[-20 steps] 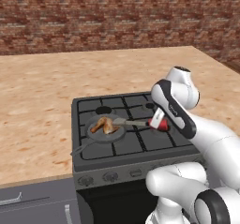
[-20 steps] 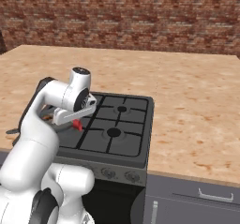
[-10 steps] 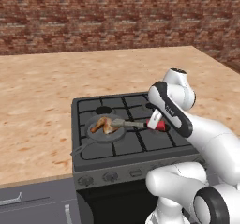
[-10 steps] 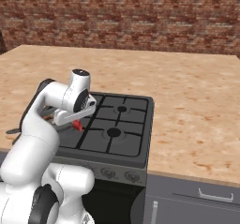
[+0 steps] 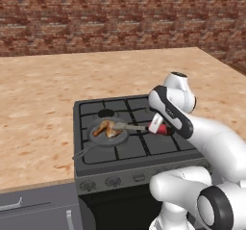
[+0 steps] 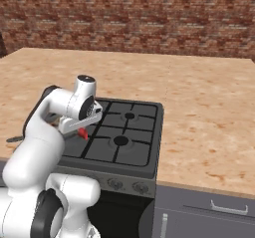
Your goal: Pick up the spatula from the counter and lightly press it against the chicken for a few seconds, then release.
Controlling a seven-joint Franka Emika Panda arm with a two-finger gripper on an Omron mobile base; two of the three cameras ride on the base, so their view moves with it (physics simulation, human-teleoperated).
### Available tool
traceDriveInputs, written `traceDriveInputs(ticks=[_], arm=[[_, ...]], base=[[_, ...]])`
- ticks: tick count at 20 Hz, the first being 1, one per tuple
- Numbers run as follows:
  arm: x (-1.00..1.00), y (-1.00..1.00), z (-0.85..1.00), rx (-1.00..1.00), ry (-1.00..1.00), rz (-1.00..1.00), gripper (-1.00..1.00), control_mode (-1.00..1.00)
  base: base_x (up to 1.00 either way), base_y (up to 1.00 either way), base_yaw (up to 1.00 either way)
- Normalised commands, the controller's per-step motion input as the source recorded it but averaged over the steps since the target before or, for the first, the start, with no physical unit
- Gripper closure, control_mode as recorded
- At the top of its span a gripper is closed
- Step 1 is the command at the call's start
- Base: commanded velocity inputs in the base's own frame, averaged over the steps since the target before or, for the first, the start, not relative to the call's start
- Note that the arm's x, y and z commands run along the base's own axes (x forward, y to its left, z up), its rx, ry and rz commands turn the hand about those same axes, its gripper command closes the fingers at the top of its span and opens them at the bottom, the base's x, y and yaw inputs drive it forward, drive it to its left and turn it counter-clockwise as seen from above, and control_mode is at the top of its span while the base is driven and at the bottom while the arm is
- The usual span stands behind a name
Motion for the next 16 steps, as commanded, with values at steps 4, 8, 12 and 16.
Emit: traceDriveInputs(ticks=[4, 8, 12, 16], arm=[[0.16, 0.04, -0.05, -0.01, 0.0, 0.0, 1.0, -1.0], [0.16, 0.05, -0.02, -0.01, 0.0, 0.0, 1.0, -1.0], [0.17, 0.09, -0.01, -0.01, 0.0, 0.0, 1.0, -1.0], [0.15, 0.05, -0.09, -0.01, 0.0, 0.0, 1.0, -1.0]], base=[[0.0, 0.0, 0.0], [0.0, 0.0, 0.0], [0.0, 0.0, 0.0], [0.0, 0.0, 0.0]])
